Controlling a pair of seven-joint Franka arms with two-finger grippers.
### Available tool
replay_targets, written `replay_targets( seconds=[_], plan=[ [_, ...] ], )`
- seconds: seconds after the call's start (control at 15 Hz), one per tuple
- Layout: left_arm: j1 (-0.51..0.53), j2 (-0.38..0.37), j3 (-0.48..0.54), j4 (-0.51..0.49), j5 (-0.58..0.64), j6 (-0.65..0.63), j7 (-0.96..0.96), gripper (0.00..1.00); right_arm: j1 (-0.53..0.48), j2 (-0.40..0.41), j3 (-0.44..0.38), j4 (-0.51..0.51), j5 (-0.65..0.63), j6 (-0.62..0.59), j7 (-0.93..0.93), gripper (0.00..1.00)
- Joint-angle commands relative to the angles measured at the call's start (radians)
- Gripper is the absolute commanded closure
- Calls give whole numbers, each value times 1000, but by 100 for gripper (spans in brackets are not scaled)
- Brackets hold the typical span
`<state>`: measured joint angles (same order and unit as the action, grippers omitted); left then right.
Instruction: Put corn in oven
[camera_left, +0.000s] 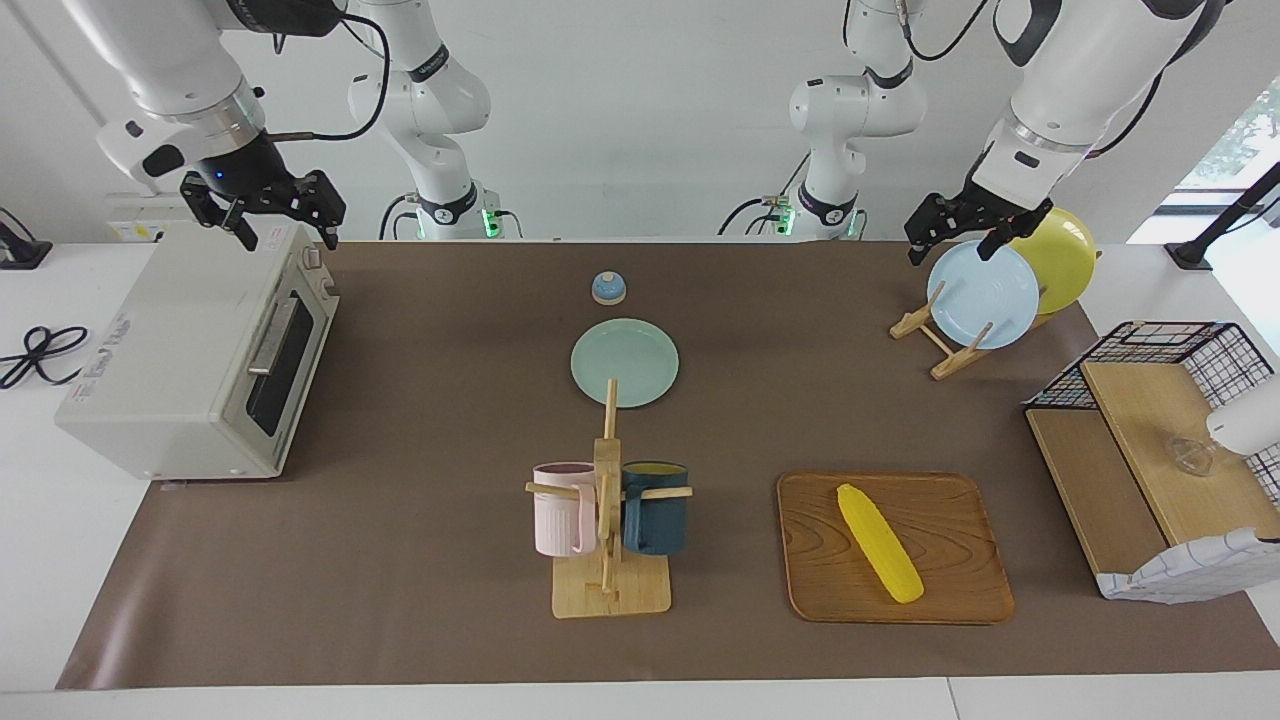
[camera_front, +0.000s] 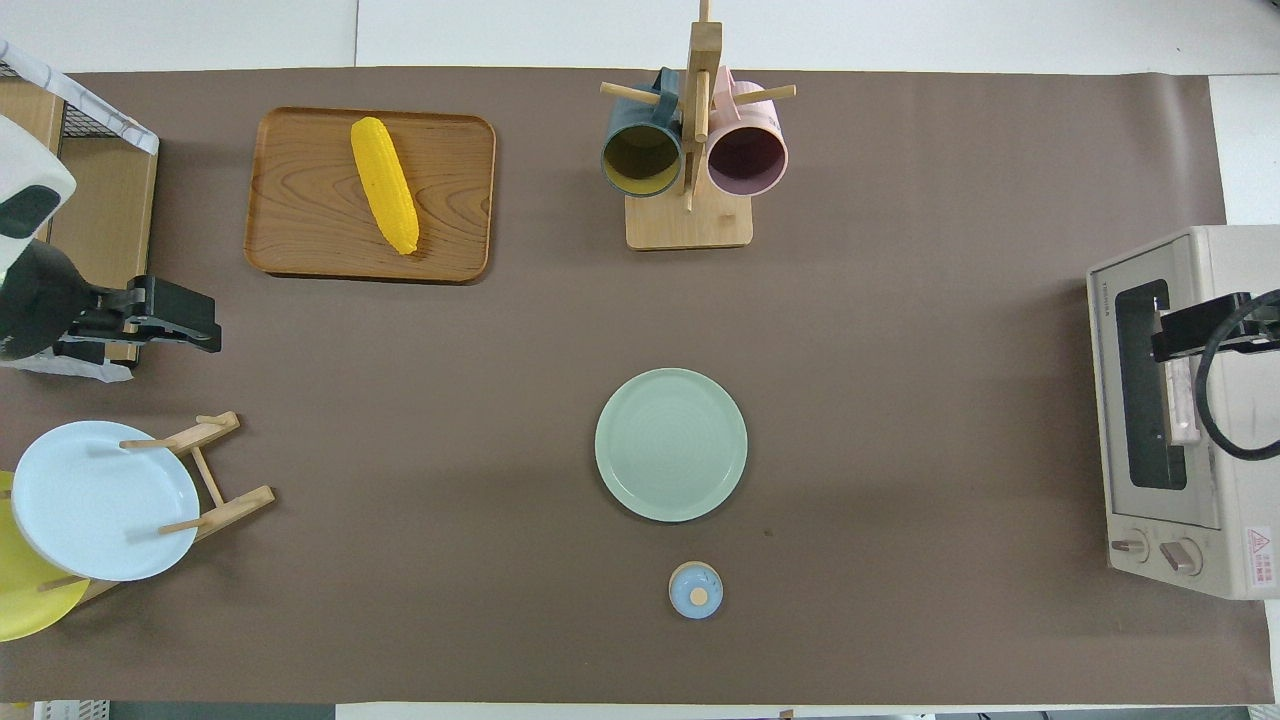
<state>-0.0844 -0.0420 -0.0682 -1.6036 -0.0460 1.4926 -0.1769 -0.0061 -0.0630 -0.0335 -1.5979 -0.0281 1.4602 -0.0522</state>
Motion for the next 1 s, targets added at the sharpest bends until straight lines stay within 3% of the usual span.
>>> replay_targets(
  seconds=[0.0, 0.2, 0.66, 0.93],
  plan=[
    [11, -22, -2, -47, -17, 69, 0, 0, -8, 0, 4, 6, 0, 9, -14, 0],
    [8, 2, -4, -49, -11, 121, 23, 0, -9, 0, 3, 4, 2, 9, -15, 0],
    [-34, 422, -4, 155, 29, 279, 22, 0, -11, 0, 3, 4, 4, 8, -15, 0],
    [-57, 663, 5, 411, 51, 262, 19, 0, -12, -15, 1, -28, -10, 9, -15, 0]
  ],
)
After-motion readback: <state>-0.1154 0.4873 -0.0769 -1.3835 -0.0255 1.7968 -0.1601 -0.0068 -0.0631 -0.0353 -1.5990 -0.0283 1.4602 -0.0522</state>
